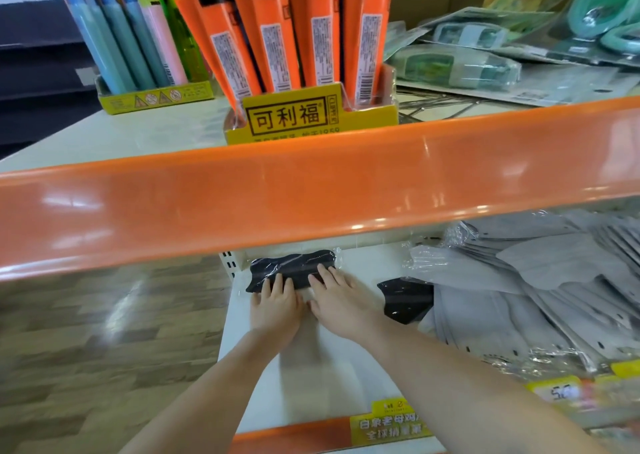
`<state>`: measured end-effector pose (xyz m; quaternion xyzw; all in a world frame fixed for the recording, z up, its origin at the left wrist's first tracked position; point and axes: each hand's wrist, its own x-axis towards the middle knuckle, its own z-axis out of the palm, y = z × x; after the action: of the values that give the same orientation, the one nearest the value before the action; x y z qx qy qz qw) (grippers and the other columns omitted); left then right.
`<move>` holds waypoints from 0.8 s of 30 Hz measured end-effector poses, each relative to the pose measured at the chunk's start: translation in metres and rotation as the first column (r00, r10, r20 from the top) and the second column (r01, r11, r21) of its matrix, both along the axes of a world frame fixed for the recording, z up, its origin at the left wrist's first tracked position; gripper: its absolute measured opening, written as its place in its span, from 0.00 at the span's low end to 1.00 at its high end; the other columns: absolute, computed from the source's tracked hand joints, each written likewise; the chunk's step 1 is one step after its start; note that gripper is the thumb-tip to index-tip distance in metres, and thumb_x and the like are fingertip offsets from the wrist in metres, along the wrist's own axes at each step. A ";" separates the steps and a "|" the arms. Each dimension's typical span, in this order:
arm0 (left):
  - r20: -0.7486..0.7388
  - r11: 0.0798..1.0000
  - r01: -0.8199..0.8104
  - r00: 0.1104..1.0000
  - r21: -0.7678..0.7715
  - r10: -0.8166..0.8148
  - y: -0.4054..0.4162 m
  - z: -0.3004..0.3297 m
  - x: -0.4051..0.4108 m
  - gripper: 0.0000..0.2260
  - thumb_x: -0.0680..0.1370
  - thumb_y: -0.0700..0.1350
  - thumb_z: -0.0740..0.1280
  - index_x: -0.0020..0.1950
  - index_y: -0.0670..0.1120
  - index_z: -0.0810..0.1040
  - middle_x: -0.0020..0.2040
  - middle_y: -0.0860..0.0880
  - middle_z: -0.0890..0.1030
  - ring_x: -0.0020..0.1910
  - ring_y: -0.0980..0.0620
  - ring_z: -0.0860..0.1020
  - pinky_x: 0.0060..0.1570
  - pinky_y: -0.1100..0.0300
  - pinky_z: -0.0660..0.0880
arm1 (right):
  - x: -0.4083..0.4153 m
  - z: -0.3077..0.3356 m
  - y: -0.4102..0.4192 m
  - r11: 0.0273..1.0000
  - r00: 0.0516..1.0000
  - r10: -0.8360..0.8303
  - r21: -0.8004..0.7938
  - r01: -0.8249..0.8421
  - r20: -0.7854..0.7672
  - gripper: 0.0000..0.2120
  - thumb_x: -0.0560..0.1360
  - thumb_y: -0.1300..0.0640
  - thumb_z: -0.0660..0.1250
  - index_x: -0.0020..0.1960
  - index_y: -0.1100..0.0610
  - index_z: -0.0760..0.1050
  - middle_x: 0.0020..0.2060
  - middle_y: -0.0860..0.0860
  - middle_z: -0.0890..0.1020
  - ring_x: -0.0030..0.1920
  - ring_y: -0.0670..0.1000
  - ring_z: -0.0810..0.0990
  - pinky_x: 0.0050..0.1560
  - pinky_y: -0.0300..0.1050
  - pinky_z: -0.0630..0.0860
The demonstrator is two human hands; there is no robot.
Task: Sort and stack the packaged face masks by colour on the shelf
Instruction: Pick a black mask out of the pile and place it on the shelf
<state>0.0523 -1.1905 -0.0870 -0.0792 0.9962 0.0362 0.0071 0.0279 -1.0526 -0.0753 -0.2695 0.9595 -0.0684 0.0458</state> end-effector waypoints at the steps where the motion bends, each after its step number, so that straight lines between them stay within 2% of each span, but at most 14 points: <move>1: 0.000 1.000 0.000 1.000 0.009 0.000 0.000 0.000 0.000 0.20 0.83 0.51 0.49 0.74 0.47 0.60 0.76 0.49 0.58 0.75 0.48 0.55 0.68 0.51 0.56 | 0.002 0.000 0.002 1.000 1.000 -0.002 -0.015 0.001 -0.030 0.25 0.83 0.50 0.48 0.78 0.57 0.52 0.78 0.55 0.50 0.77 0.54 0.49 0.75 0.51 0.48; 5: -0.027 1.000 -0.020 0.999 -0.019 0.019 0.002 -0.002 0.003 0.21 0.83 0.51 0.48 0.75 0.47 0.57 0.77 0.47 0.56 0.76 0.45 0.51 0.71 0.43 0.52 | 0.006 -0.001 0.021 0.999 0.991 -0.021 -0.035 0.017 -0.129 0.22 0.81 0.55 0.54 0.75 0.57 0.60 0.77 0.55 0.53 0.75 0.55 0.55 0.72 0.50 0.54; 7: -0.045 0.999 0.010 0.999 -0.038 -0.012 0.012 -0.002 0.007 0.21 0.83 0.51 0.48 0.76 0.47 0.56 0.78 0.47 0.54 0.77 0.45 0.50 0.72 0.43 0.49 | 0.007 0.001 0.034 0.998 0.982 -0.063 -0.035 0.058 -0.176 0.21 0.79 0.57 0.57 0.71 0.58 0.65 0.76 0.57 0.56 0.74 0.57 0.58 0.72 0.51 0.55; 9: -0.077 0.998 0.064 0.995 -0.016 -0.065 0.031 0.002 0.012 0.20 0.83 0.49 0.49 0.74 0.46 0.60 0.77 0.46 0.58 0.76 0.45 0.52 0.72 0.45 0.48 | 0.006 0.004 0.047 0.993 0.974 -0.116 -0.001 0.118 -0.197 0.19 0.78 0.58 0.58 0.68 0.59 0.67 0.75 0.60 0.57 0.74 0.59 0.58 0.72 0.54 0.55; 10: -0.102 0.995 0.099 0.990 0.016 -0.097 0.041 0.006 0.014 0.18 0.82 0.48 0.51 0.70 0.45 0.67 0.73 0.45 0.65 0.75 0.44 0.58 0.72 0.44 0.53 | 0.006 0.006 0.055 0.988 0.972 -0.146 0.019 0.152 -0.186 0.18 0.78 0.59 0.58 0.67 0.60 0.67 0.75 0.61 0.56 0.74 0.60 0.57 0.72 0.54 0.55; 11: -0.168 0.989 0.144 0.976 0.033 -0.136 0.049 0.006 0.015 0.17 0.79 0.46 0.54 0.63 0.44 0.74 0.66 0.45 0.73 0.70 0.43 0.68 0.68 0.44 0.62 | 0.005 0.008 0.062 0.981 0.970 -0.181 0.038 0.190 -0.162 0.17 0.79 0.58 0.57 0.67 0.60 0.67 0.74 0.61 0.57 0.74 0.60 0.57 0.71 0.54 0.55; 12: -0.218 0.980 0.186 0.961 0.067 -0.167 0.056 0.004 0.014 0.16 0.74 0.45 0.55 0.53 0.44 0.80 0.56 0.46 0.80 0.60 0.43 0.77 0.61 0.46 0.70 | 0.005 0.011 0.069 0.973 0.967 -0.217 0.055 0.226 -0.134 0.17 0.79 0.56 0.56 0.66 0.60 0.67 0.73 0.60 0.59 0.73 0.59 0.58 0.70 0.54 0.58; 13: -0.243 0.971 0.223 0.950 0.086 -0.197 0.063 0.003 0.014 0.16 0.70 0.44 0.55 0.44 0.46 0.81 0.46 0.49 0.82 0.50 0.45 0.81 0.54 0.52 0.74 | 0.005 0.013 0.076 0.963 0.961 -0.252 0.070 0.260 -0.113 0.17 0.80 0.54 0.56 0.65 0.59 0.67 0.71 0.60 0.62 0.71 0.59 0.61 0.67 0.52 0.60; 14: -0.250 0.962 0.250 0.943 0.105 -0.218 0.069 0.004 0.016 0.15 0.67 0.45 0.54 0.40 0.48 0.81 0.40 0.52 0.81 0.44 0.49 0.82 0.49 0.58 0.74 | 0.006 0.016 0.083 0.954 0.955 -0.281 0.081 0.289 -0.097 0.17 0.80 0.51 0.56 0.65 0.59 0.66 0.68 0.59 0.65 0.69 0.58 0.62 0.66 0.51 0.62; 17: -0.213 0.940 0.285 0.946 0.186 -0.244 0.096 0.011 0.022 0.16 0.65 0.48 0.53 0.36 0.53 0.81 0.35 0.58 0.80 0.37 0.57 0.81 0.36 0.67 0.74 | 0.013 0.013 0.096 0.935 0.940 -0.335 0.102 0.340 -0.061 0.21 0.79 0.47 0.57 0.66 0.59 0.65 0.66 0.57 0.66 0.68 0.57 0.63 0.65 0.49 0.64; 19: -0.191 0.917 0.304 0.946 0.258 -0.260 0.112 0.009 0.028 0.14 0.66 0.50 0.55 0.34 0.53 0.80 0.33 0.59 0.80 0.34 0.58 0.80 0.32 0.68 0.73 | 0.017 0.007 0.100 0.929 0.935 -0.353 0.104 0.356 -0.046 0.22 0.80 0.47 0.57 0.67 0.59 0.64 0.67 0.56 0.67 0.69 0.57 0.63 0.66 0.48 0.64; 22: -0.211 0.892 0.372 0.922 0.257 -0.324 0.127 0.001 0.035 0.04 0.65 0.49 0.64 0.37 0.54 0.78 0.34 0.59 0.79 0.34 0.57 0.79 0.30 0.66 0.72 | 0.024 -0.001 0.104 0.929 0.930 -0.364 0.046 0.366 -0.054 0.13 0.81 0.54 0.54 0.64 0.58 0.66 0.65 0.55 0.68 0.69 0.55 0.64 0.67 0.48 0.63; 24: -0.211 0.877 0.388 0.917 0.283 -0.338 0.135 -0.004 0.036 0.08 0.63 0.46 0.63 0.38 0.54 0.77 0.34 0.59 0.78 0.35 0.56 0.79 0.30 0.65 0.72 | 0.030 -0.004 0.105 0.932 0.930 -0.361 0.011 0.362 -0.076 0.11 0.81 0.61 0.53 0.62 0.57 0.67 0.65 0.54 0.68 0.69 0.54 0.64 0.67 0.45 0.63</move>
<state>0.0886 -1.0552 -0.0915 0.1149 0.9715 0.2008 -0.0509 0.0580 -0.9478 -0.0792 -0.0901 0.9945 -0.0539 0.0006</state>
